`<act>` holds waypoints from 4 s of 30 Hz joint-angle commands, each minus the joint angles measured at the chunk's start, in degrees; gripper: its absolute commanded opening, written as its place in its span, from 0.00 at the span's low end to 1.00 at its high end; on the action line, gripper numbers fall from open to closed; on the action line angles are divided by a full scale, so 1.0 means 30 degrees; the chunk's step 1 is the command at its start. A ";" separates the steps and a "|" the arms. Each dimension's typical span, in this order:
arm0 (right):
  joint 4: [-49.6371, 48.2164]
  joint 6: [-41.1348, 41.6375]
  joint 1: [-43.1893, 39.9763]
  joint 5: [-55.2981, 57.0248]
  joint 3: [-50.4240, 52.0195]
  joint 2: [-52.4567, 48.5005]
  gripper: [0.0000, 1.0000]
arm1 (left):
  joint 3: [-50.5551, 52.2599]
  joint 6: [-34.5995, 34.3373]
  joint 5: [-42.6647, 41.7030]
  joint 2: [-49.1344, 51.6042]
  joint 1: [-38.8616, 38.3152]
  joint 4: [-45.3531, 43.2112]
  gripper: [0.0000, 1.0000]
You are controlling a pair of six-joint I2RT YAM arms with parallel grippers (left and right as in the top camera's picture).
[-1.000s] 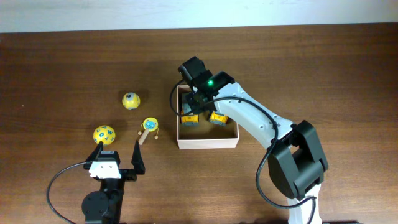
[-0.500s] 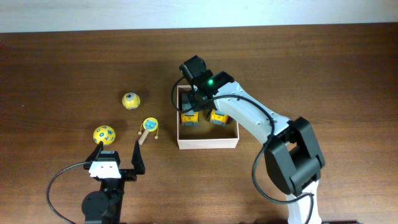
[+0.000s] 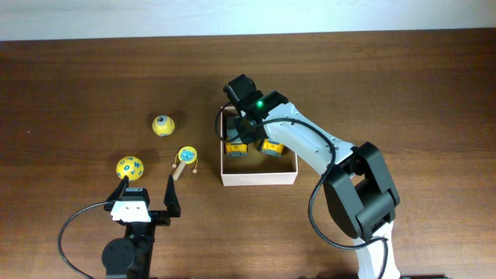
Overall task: Pack container
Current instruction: 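Raise the right gripper out of the box and move right, then lower the right gripper onto the colourful puzzle cube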
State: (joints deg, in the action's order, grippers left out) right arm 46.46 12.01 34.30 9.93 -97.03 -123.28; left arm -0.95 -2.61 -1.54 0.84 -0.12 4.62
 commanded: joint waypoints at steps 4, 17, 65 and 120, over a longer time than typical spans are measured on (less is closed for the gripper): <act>0.0226 0.0240 -0.0226 0.0437 0.0670 -0.0357 0.04 | 0.0138 0.0299 -0.0270 -0.0131 0.0095 -0.0029 0.99; 0.0845 0.0080 -0.1100 0.0430 0.0750 -0.0357 0.04 | 0.0138 0.0299 -0.0270 -0.0131 0.0095 -0.0029 0.99; 1.3697 0.1341 -0.8240 -0.0393 -0.7045 0.2441 0.93 | 0.0138 0.0299 -0.0270 -0.0131 0.0095 -0.0029 0.99; -0.4940 0.2455 -1.0710 -0.2317 1.4666 1.0003 0.62 | 0.0138 0.0299 -0.0270 -0.0131 0.0095 -0.0029 0.99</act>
State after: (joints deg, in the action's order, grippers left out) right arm 31.77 21.08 2.52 3.42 -53.34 -93.58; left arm -0.95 -2.61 -1.56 0.84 -0.12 4.60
